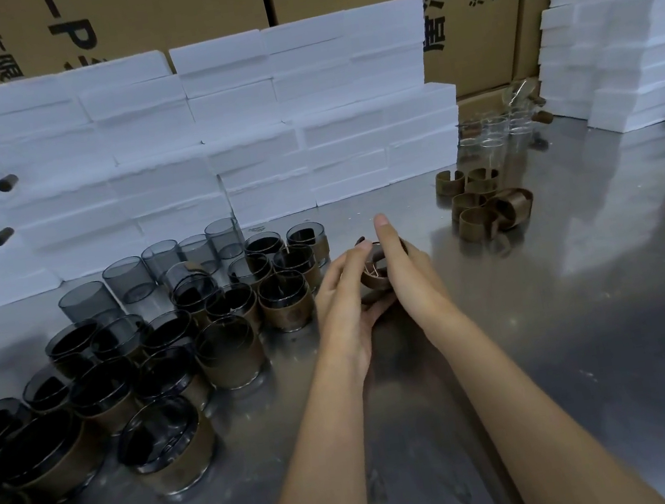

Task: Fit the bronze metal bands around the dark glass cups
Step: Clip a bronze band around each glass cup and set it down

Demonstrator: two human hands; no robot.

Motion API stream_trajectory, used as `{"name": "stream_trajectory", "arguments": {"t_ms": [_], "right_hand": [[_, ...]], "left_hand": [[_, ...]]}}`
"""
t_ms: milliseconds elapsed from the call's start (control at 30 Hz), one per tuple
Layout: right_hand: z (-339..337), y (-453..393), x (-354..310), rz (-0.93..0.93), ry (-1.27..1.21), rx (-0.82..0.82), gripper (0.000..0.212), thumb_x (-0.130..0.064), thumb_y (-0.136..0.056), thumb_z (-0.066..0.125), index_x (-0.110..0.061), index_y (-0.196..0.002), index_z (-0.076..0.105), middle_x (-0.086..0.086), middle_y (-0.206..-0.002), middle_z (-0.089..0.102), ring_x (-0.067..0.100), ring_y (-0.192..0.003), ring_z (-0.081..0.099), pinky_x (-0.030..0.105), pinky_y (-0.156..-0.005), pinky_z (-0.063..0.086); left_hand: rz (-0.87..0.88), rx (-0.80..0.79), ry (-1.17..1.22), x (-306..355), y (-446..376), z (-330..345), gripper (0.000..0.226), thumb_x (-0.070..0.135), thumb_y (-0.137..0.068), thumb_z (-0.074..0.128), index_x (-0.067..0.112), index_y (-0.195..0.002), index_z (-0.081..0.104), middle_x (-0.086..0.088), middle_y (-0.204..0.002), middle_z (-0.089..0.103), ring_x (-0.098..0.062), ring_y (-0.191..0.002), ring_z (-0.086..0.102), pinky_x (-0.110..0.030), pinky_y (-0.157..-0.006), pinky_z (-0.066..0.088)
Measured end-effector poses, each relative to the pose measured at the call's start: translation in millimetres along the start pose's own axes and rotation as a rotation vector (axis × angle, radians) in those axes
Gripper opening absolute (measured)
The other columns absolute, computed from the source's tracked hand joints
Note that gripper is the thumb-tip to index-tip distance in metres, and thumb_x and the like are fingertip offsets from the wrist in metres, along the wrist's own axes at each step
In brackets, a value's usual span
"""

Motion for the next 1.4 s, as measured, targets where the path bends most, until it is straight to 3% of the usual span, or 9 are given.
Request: {"name": "stream_trajectory", "arguments": {"t_ms": [300,467,600,800,867,967,1067,1200,1400], "right_hand": [[0,-7,5,0.028,-0.167,0.084,0.061,-0.072,-0.096,0.044,-0.016,-0.103,0.066,0.003,-0.100,0.074,0.018,-0.097,0.070,0.037,-0.091,0.054],[-2,-4,6,0.056,-0.283,0.078,0.051,-0.064,-0.097,0.054,-0.015,-0.101,0.066,0.003,-0.095,0.077,0.014,-0.088,0.073,0.026,-0.072,0.053],[0,-4,8,0.046,-0.334,0.078,0.034,-0.050,-0.099,0.060,-0.016,-0.101,0.063,0.006,-0.091,0.074,0.007,-0.069,0.071,0.019,-0.051,0.051],[-1,-3,7,0.003,-0.365,0.041,0.003,-0.023,-0.098,0.062,-0.021,-0.096,0.064,0.002,-0.087,0.068,0.002,-0.064,0.068,0.019,-0.060,0.052],[-1,-2,5,0.053,-0.422,0.042,0.007,-0.020,-0.094,0.066,-0.018,-0.088,0.066,0.002,-0.081,0.068,0.010,-0.067,0.067,0.024,-0.063,0.053],[-3,0,2,0.135,-0.505,0.082,0.023,-0.024,-0.091,0.068,-0.015,-0.071,0.061,0.002,-0.066,0.060,0.018,-0.063,0.059,0.026,-0.060,0.048],[-5,3,1,0.211,-0.609,0.112,0.026,-0.025,-0.090,0.070,-0.014,-0.072,0.054,0.011,-0.071,0.057,0.027,-0.073,0.059,0.034,-0.067,0.050],[-6,5,1,0.240,-0.640,0.133,0.025,-0.025,-0.090,0.071,-0.012,-0.073,0.057,0.007,-0.063,0.060,0.027,-0.070,0.063,0.034,-0.067,0.053],[-5,5,2,0.250,-0.644,0.098,0.024,-0.030,-0.091,0.069,-0.013,-0.077,0.058,0.006,-0.064,0.066,0.025,-0.069,0.067,0.032,-0.065,0.056]], "left_hand": [[-0.038,-0.010,0.036,2,0,0,0.017,0.024,-0.093,0.072,0.014,-0.106,0.070,-0.014,-0.100,0.074,-0.023,-0.086,0.075,-0.037,-0.067,0.060],[-0.039,-0.001,0.016,5,2,5,0.032,0.032,-0.095,0.069,0.009,-0.118,0.069,-0.017,-0.109,0.073,-0.025,-0.098,0.072,-0.036,-0.072,0.060],[-0.095,0.007,0.007,7,1,9,0.031,0.041,-0.098,0.060,0.015,-0.113,0.068,-0.013,-0.106,0.072,-0.022,-0.089,0.069,-0.029,-0.061,0.055],[-0.146,0.073,0.084,8,0,6,0.038,0.030,-0.101,0.048,0.004,-0.123,0.064,-0.023,-0.111,0.065,-0.034,-0.101,0.064,-0.043,-0.079,0.054],[-0.140,0.124,0.073,8,1,5,0.025,0.022,-0.101,0.050,0.005,-0.105,0.068,-0.022,-0.103,0.069,-0.032,-0.096,0.068,-0.041,-0.082,0.056],[-0.178,0.105,0.076,10,2,5,0.019,0.019,-0.098,0.053,0.012,-0.086,0.066,-0.013,-0.088,0.068,-0.025,-0.078,0.066,-0.033,-0.070,0.055],[-0.183,0.060,0.021,10,5,10,0.014,0.021,-0.093,0.058,0.013,-0.086,0.066,-0.012,-0.089,0.068,-0.026,-0.082,0.065,-0.037,-0.082,0.052],[-0.149,0.069,0.002,4,7,18,0.021,0.031,-0.090,0.061,0.014,-0.080,0.068,-0.006,-0.078,0.069,-0.020,-0.067,0.067,-0.030,-0.068,0.052],[-0.054,0.107,-0.066,1,5,16,0.029,0.035,-0.095,0.056,0.014,-0.078,0.066,-0.002,-0.073,0.071,-0.015,-0.065,0.067,-0.028,-0.066,0.052]]}}
Point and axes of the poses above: each hand's wrist, its own y-axis away from the middle knuckle, its own z-axis out of the palm, x = y × z, the point moved 1 cm from there along -y, towards the middle knuckle
